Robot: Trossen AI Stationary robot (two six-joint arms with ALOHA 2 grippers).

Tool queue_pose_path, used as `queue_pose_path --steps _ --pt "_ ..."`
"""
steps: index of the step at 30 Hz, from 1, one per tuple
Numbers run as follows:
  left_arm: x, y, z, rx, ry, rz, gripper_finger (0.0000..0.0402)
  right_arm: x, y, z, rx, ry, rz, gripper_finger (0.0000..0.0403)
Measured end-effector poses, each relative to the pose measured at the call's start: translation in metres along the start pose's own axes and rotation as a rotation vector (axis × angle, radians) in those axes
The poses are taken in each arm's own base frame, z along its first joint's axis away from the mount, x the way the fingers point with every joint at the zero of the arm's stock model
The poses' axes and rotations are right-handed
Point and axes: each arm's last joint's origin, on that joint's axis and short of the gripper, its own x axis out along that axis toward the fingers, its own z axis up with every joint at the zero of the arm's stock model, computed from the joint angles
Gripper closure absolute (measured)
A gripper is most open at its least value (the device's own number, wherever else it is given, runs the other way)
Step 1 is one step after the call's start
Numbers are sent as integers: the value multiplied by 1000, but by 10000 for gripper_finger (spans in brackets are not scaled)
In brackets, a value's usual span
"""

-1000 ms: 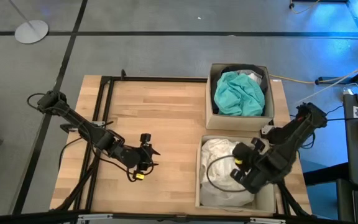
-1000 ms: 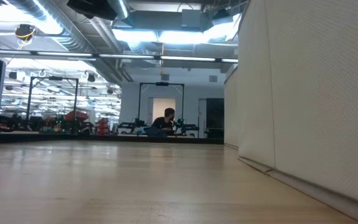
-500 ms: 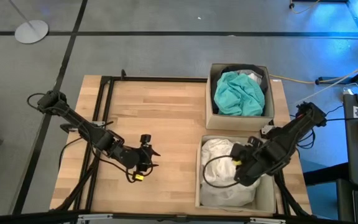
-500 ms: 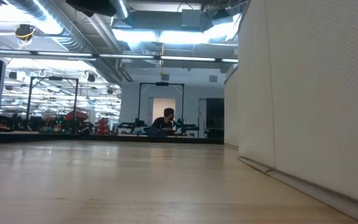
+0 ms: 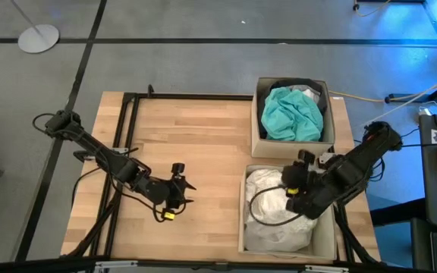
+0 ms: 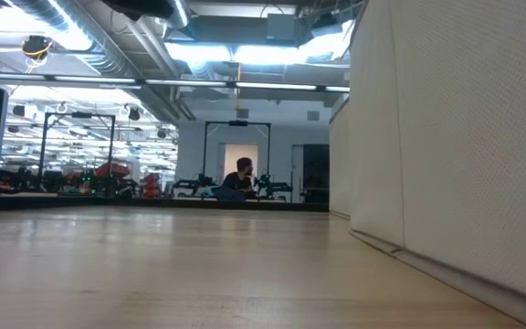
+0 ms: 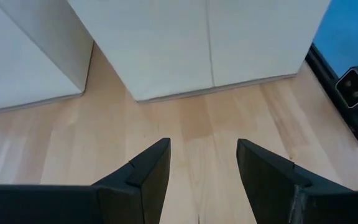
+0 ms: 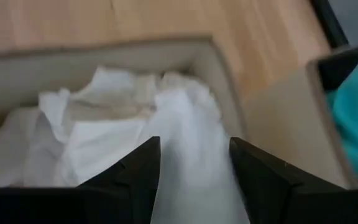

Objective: Sort clothes
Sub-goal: Put the white underwear into the bottom laundry organizer, then return to Home Position

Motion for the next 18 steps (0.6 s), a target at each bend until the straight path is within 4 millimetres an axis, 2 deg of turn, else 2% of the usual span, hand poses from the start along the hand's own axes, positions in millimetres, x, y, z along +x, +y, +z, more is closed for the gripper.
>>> queue_pose_path --steps 5,10,15,18 --pt "-12 5 4 3 -38 -5 227 -25 -25 6 -36 -223 103 210" --pt "-24 13 8 18 -76 0 227 -36 -51 11 -94 -416 230 210" --pt "-28 23 9 31 -94 23 227 -23 -79 0 -144 -559 305 210" --pt "-28 29 1 21 -84 41 227 -12 -94 -15 -158 -679 394 210"
